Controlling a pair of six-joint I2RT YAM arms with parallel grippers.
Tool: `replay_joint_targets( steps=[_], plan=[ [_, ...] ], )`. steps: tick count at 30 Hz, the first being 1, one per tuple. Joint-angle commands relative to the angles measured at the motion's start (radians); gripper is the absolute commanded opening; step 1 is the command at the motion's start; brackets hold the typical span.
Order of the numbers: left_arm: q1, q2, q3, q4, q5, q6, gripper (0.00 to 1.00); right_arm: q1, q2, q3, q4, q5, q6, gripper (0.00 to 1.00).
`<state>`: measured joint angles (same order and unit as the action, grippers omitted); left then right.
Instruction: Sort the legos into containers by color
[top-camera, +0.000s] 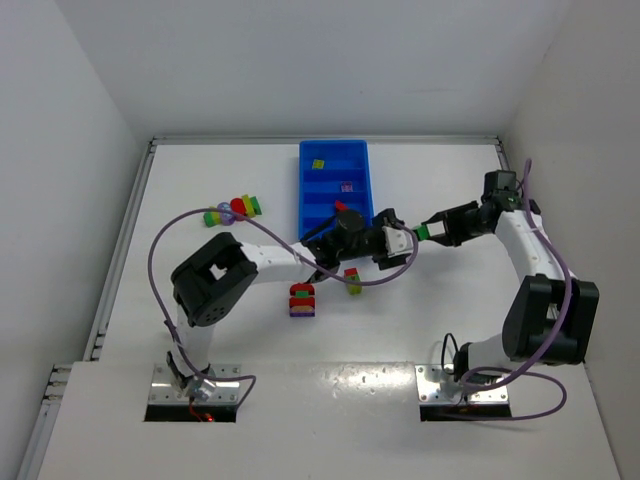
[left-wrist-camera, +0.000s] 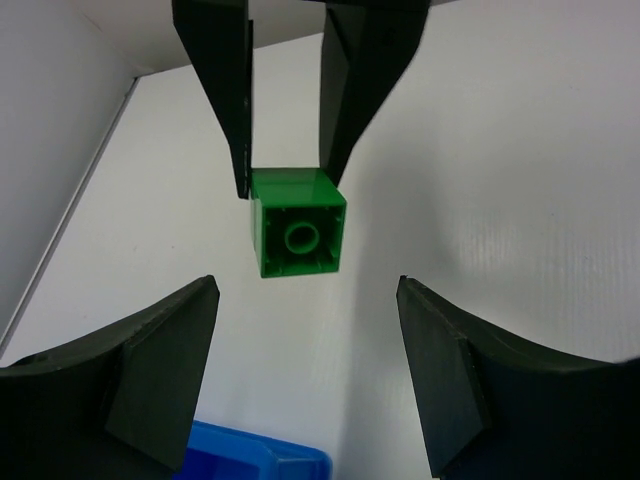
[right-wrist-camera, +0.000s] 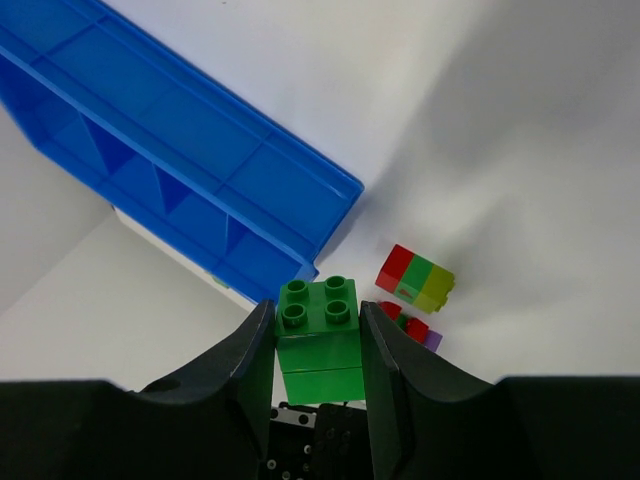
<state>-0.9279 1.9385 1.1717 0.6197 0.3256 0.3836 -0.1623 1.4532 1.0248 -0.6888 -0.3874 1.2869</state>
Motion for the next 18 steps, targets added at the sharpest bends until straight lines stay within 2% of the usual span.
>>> replay_joint_targets(
  steps=[1,18],
  plan=[
    [-0.015,0.020,0.069,0.084,-0.037,-0.003,0.78,-0.005,-0.022,0.011,0.011,-0.038,0.031,0.00],
    [-0.034,0.068,0.141,0.054,-0.008,-0.003,0.77,0.004,-0.004,0.001,0.041,-0.076,0.049,0.00]
  ],
)
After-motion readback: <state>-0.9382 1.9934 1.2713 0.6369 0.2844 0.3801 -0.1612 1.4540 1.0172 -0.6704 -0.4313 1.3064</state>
